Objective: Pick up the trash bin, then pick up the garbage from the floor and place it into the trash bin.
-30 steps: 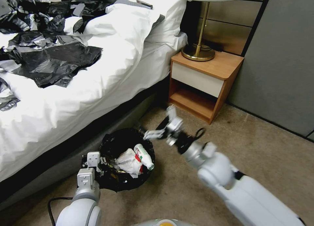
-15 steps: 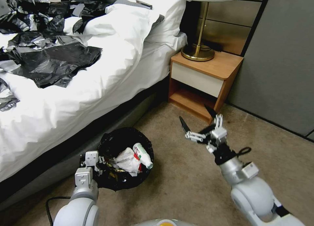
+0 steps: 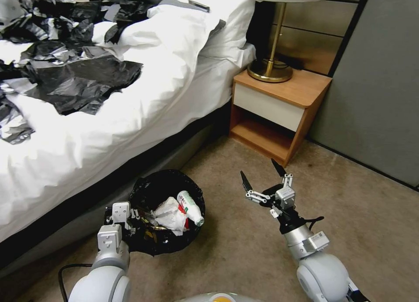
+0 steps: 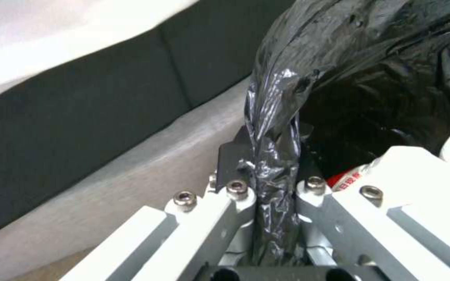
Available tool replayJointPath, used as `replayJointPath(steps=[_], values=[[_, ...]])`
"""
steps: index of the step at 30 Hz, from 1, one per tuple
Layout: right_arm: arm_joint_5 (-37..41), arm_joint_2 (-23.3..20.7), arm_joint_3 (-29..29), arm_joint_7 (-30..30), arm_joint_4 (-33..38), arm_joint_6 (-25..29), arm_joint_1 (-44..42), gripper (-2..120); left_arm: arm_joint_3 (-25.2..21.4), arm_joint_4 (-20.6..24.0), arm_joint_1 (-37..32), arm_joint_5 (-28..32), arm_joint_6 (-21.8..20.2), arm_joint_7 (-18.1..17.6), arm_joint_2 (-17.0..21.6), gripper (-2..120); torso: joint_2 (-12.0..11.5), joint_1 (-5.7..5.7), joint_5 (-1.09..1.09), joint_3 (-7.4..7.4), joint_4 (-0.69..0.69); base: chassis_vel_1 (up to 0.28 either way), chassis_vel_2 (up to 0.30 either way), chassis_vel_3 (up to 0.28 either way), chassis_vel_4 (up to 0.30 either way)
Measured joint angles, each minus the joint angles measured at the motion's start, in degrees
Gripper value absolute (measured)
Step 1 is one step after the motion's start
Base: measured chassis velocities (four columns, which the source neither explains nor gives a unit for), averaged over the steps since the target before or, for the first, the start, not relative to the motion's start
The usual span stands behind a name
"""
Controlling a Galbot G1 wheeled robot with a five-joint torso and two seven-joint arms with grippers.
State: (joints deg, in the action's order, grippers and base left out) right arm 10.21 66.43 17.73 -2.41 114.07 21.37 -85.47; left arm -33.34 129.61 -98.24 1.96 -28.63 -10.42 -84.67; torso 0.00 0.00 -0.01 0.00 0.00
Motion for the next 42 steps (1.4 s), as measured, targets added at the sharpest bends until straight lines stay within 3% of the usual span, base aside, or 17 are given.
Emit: replayJointPath(steps=[42], values=[[3.0, 0.6, -2.5, 0.2, 0.8, -0.7, 3.2, 100, 0.4, 0.8, -1.6, -0.4, 0.0, 0.1, 0.1, 1, 0.0, 0.0, 0.01, 0.01, 0.0, 0.116, 0.116, 0.115, 0.117]])
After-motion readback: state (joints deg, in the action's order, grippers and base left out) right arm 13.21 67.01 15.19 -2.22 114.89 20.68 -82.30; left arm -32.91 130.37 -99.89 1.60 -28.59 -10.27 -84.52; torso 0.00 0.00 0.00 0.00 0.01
